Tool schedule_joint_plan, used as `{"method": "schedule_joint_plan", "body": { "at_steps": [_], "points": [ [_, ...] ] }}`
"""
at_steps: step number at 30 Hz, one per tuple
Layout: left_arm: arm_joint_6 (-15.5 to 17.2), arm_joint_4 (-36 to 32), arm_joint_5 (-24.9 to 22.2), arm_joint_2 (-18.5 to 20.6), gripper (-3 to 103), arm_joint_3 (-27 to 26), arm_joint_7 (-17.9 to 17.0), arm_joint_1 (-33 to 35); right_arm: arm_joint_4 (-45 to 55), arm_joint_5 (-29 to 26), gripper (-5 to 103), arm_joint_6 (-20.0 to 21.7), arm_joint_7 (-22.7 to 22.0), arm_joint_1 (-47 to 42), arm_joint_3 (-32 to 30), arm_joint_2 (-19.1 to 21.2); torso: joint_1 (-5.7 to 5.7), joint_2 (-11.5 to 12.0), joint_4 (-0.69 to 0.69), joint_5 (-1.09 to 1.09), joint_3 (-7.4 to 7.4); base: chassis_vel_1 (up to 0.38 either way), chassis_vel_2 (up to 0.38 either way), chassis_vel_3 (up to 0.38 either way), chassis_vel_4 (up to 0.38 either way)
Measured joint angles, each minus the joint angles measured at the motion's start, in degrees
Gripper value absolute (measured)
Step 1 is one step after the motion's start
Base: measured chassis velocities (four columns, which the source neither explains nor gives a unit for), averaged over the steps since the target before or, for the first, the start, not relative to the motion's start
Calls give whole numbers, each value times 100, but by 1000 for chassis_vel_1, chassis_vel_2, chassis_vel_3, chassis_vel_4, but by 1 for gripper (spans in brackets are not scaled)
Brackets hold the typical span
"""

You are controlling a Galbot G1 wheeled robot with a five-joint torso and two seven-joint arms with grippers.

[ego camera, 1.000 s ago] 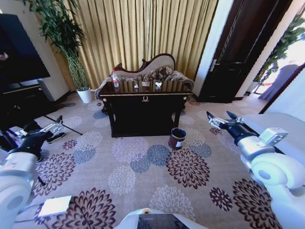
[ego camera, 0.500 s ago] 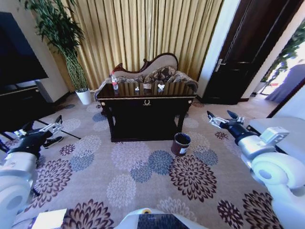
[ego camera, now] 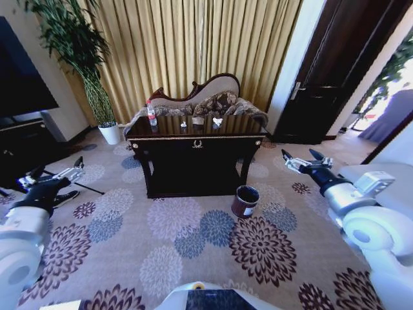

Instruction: Move to the front of the table and place the trash on the table into the trash bin.

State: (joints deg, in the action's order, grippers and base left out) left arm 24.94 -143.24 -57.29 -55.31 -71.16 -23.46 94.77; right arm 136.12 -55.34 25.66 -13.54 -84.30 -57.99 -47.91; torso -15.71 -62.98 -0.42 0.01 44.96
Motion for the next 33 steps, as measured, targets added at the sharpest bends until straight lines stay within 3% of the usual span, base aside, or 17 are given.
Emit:
{"method": "schedule_joint_plan", "body": {
  "at_steps": [33],
  "points": [
    [-10,0,3,-20,100,19,5,1,-27,1,100,-5,2,34,18,30,1,-1,0,-1,-1,-158,159,156,-163]
  ]
}}
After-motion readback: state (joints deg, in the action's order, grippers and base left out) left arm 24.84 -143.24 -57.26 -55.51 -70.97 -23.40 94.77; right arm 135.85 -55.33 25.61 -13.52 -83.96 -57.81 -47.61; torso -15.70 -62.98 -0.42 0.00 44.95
